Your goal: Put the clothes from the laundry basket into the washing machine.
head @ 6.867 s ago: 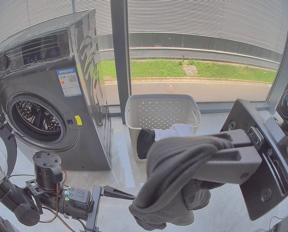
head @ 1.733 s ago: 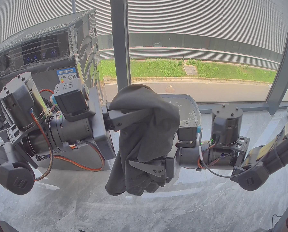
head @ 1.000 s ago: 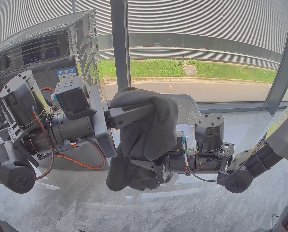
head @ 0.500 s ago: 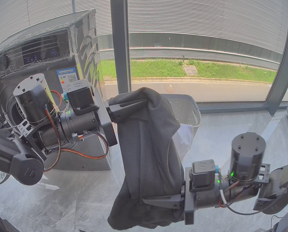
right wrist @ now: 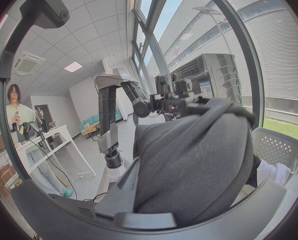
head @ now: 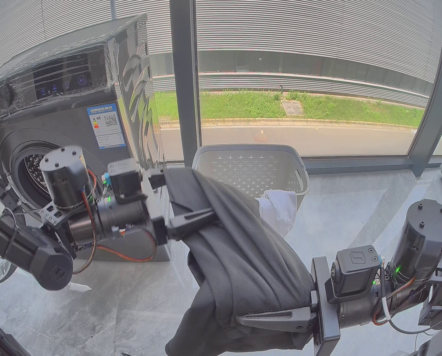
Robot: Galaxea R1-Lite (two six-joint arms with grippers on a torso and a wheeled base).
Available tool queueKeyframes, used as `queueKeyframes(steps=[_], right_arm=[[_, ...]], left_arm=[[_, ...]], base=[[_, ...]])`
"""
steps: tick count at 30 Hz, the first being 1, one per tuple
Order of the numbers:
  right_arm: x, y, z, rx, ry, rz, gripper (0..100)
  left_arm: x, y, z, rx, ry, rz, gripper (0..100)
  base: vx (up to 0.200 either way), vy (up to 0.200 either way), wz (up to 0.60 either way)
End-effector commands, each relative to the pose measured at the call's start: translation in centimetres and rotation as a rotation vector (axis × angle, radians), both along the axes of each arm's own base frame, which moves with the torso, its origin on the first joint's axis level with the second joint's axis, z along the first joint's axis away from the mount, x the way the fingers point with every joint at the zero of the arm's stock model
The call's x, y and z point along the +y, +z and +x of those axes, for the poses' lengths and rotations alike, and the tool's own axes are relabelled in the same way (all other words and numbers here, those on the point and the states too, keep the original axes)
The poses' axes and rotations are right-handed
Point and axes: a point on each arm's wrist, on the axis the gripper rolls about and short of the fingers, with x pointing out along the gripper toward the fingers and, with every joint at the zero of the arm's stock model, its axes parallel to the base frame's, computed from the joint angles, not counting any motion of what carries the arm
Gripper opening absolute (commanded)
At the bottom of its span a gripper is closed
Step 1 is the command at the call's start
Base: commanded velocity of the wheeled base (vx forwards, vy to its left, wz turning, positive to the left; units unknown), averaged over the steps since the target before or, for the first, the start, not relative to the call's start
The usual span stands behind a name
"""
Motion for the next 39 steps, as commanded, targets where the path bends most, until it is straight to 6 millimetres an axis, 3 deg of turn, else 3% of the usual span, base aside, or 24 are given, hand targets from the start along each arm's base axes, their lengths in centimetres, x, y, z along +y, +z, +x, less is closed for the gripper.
queueKeyframes(steps=[1,6,10,23,30,33,39], right_arm=[[-1.3,0.9,0.4,-0.023,-0.048,0.033,0],[-1.7,1.2,1.0,-0.029,-0.078,0.04,0],[-2.3,1.2,1.2,-0.032,-0.104,0.042,0],[-3.5,1.3,2.8,-0.02,-0.202,0.046,0],[-3.2,1.5,2.5,-0.026,-0.177,0.052,0],[-2.8,1.6,2.0,-0.026,-0.143,0.056,0],[-1.6,2.3,1.4,-0.041,-0.086,0.079,0]], left_arm=[[5.8,-5.4,-2.3,0.074,0.015,0.087,100],[7.2,-6.8,-3.4,0.106,0.015,0.103,100],[6.4,-5.9,-4.5,0.059,-0.088,0.094,100],[6.2,-4.3,-5.3,-0.038,-0.156,0.082,100],[2.7,-2.3,-7.7,-0.131,-0.329,0.059,100],[1.6,-2.3,-8.5,-0.131,-0.385,0.056,100],[0.6,-3.2,-8.2,-0.095,-0.417,0.066,100]], base=[[0.0,0.0,0.0],[0.0,0.0,0.0],[0.0,0.0,0.0],[0.0,0.0,0.0],[0.0,0.0,0.0],[0.0,0.0,0.0],[0.0,0.0,0.0]])
